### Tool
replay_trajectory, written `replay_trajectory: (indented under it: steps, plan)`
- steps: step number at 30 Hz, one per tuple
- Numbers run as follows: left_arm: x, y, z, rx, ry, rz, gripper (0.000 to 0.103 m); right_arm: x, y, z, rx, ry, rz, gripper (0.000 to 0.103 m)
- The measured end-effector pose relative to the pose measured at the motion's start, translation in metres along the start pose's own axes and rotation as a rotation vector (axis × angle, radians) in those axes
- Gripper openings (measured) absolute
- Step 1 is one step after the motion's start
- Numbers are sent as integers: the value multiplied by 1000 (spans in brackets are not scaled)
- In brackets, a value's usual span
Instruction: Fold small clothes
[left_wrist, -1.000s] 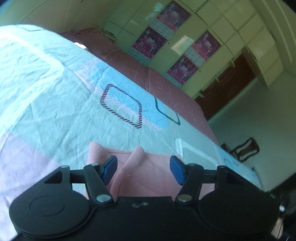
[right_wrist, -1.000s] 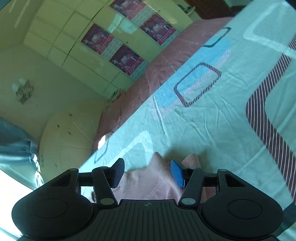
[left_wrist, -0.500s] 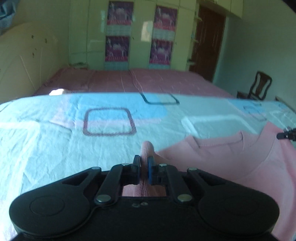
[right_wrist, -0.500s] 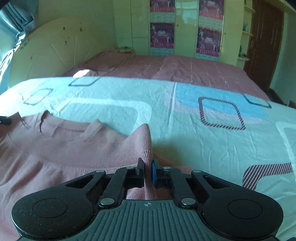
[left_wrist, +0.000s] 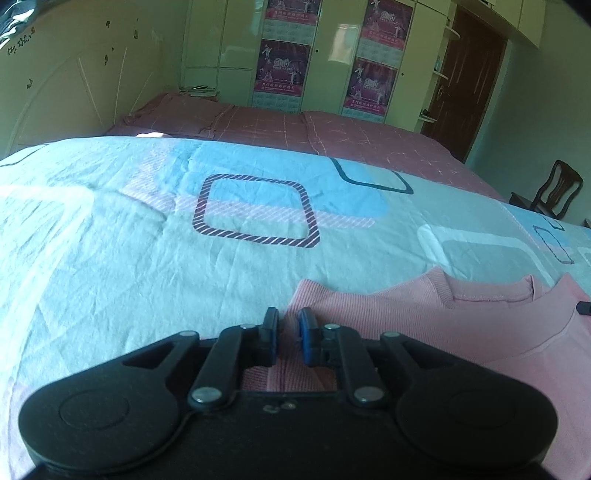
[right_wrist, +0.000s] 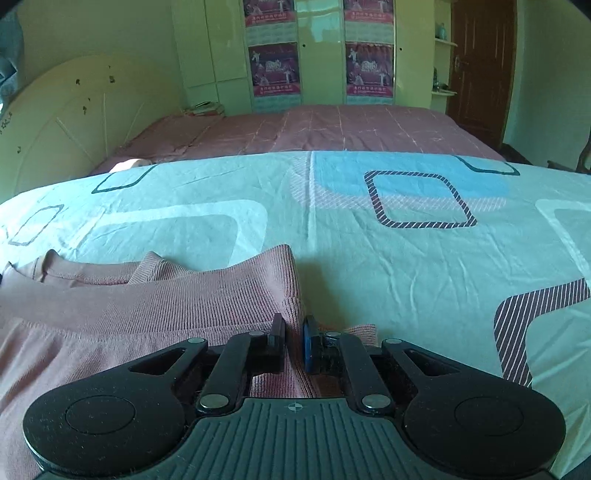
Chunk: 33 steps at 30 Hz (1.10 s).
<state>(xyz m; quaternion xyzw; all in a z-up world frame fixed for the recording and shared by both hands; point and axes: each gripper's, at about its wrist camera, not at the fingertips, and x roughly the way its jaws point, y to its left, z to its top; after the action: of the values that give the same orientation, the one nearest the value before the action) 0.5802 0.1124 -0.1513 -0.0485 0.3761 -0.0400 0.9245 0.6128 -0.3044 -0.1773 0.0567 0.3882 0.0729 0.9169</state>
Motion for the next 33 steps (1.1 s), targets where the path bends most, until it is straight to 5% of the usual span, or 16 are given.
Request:
replay_trajectory:
  steps: [2,5,11,15,26,33]
  plan:
    - [-20,-10,-1,53,-43,47,38,-23,11,2,-36,-74,-39,47]
    - [-48,-39,-9,72,-87,-62,43,-40,40,-1,-81,-76,50,46]
    - [-25,-132,-29,235,24,-232,43,-20,140,-15,-210,11,293,33]
    - [-5,-149,-37,274,46,-199,44,8,173,-26,-285,43,251,33]
    - [4,-125,-22,213,32,-129,50,20,161,-6,-280,55,238,34]
    - [-11,-38,-21,151,-3,16,50,10,44,-6,-74,8,44,33]
